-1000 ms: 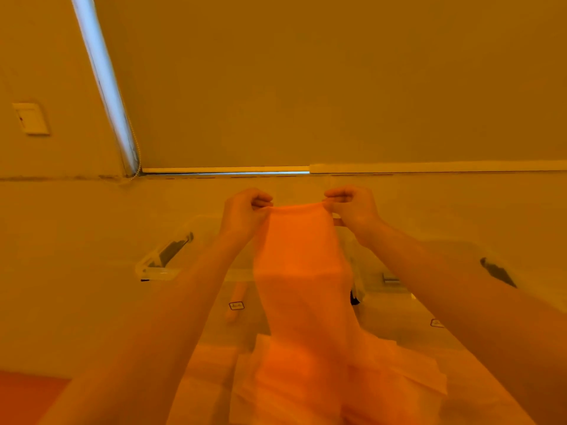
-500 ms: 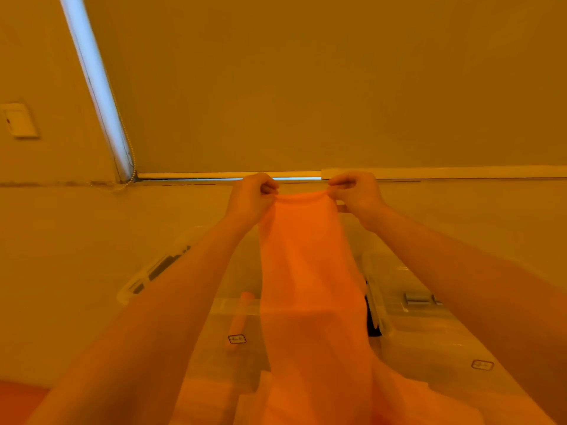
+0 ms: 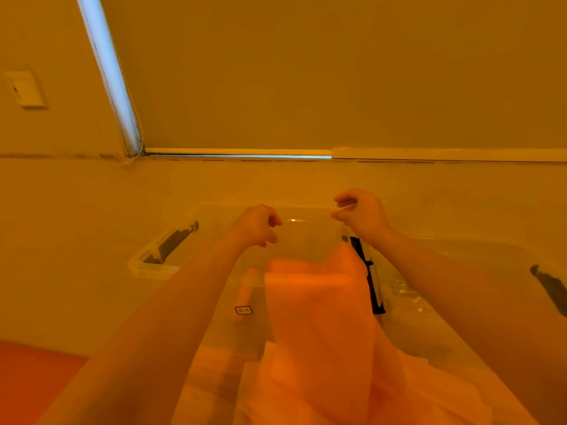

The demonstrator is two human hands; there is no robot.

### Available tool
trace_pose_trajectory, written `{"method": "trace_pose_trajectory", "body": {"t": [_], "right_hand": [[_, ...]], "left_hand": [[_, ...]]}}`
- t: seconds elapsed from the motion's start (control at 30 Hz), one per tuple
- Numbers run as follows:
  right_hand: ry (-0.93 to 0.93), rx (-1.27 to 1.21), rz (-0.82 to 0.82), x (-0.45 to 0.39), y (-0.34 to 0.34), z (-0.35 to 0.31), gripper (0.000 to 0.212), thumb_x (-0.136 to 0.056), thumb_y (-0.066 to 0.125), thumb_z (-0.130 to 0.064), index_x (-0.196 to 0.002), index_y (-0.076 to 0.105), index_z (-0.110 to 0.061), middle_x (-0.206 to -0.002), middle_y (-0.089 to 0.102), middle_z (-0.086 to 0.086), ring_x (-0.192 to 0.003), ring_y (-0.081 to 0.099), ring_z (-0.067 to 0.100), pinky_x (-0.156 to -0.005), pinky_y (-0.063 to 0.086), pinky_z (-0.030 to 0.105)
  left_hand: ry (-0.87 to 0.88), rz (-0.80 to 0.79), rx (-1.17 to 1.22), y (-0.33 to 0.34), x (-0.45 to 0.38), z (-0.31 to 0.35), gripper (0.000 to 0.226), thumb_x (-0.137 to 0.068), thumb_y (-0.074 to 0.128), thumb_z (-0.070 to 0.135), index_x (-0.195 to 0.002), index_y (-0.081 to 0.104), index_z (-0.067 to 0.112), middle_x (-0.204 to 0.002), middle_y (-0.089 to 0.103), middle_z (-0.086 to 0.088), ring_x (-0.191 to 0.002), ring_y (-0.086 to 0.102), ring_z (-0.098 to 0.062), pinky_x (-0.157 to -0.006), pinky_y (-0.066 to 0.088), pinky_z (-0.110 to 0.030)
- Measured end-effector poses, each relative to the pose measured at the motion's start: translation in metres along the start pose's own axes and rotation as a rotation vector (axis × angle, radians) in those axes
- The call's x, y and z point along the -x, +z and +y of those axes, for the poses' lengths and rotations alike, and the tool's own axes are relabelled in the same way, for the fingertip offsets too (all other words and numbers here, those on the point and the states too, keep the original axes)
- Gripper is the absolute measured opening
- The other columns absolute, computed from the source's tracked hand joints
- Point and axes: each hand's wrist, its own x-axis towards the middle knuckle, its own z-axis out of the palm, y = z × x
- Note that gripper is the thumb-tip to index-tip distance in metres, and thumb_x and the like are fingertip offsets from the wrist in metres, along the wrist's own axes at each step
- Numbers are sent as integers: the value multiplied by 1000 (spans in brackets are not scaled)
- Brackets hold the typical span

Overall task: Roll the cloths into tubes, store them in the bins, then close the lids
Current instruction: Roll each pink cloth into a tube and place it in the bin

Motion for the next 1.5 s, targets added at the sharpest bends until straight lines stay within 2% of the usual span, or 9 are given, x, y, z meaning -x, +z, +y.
{"method": "trace_pose_trajectory", "body": {"t": [0.17,0.3,0.47,0.63,0.8,1.07,1.2,1.37,1.5], "right_hand": [[57,-104,177,41,-20,1,33,-87,68,-9,-119,61,-9,-113,62,10,-91,60,17,-80,57,43],[133,-264,277,87,-35,-10,33,-94,57,-5,-126,53,-11,-110,58,7,-89,61,19,-58,54,25],[164,-395,221,153,-41,-22,22,-95,56,-8,-116,56,-13,-98,62,7,-78,63,12,-57,53,20],[201,-464,81,208,-29,-14,11,-92,62,-14,-101,60,-19,-104,67,9,-87,65,17,-79,56,33],[217,-466,86,234,-15,-6,15,-87,68,-17,-102,65,-19,-106,66,2,-99,64,20,-88,55,38],[120,-395,-39,248,-2,-4,18,-88,66,-13,-94,63,-29,-104,64,-9,-98,60,6,-83,50,22],[116,-390,33,251,5,-2,22,-87,67,-11,-90,62,-31,-98,62,-13,-93,59,0,-73,49,14],[217,-504,79,256,10,2,21,-87,66,-8,-95,63,-27,-102,65,-8,-94,62,8,-72,50,19],[250,-535,108,258,9,4,17,-86,68,-10,-95,65,-24,-101,66,-4,-92,63,10,-67,50,18]], "left_hand": [[5,211,117,-5,28,8,41,-87,65,5,-126,56,14,-126,55,-5,-86,59,-13,-61,53,-20],[58,399,332,-4,70,11,34,-90,62,8,-123,58,15,-118,59,-3,-79,59,-8,-59,53,-19],[186,615,527,5,138,16,23,-88,66,15,-110,62,16,-102,62,0,-87,62,-15,-65,55,-24],[225,489,613,38,198,17,25,-83,70,6,-105,63,16,-92,62,6,-78,58,-4,-66,50,-10],[183,307,629,75,224,-4,27,-83,69,1,-106,65,13,-102,63,-3,-85,60,-10,-72,53,-14],[181,294,556,97,210,-17,33,-80,73,8,-104,64,28,-112,54,18,-96,58,-7,-83,51,-21],[152,327,627,103,205,-17,38,-78,73,5,-103,62,31,-113,52,17,-95,58,-6,-78,53,-20],[132,343,622,108,204,-18,34,-79,73,7,-105,64,27,-110,50,22,-96,55,-4,-81,50,-21],[127,299,710,108,201,-16,29,-80,72,5,-94,66,30,-106,62,11,-97,60,-13,-84,52,-27]]}}
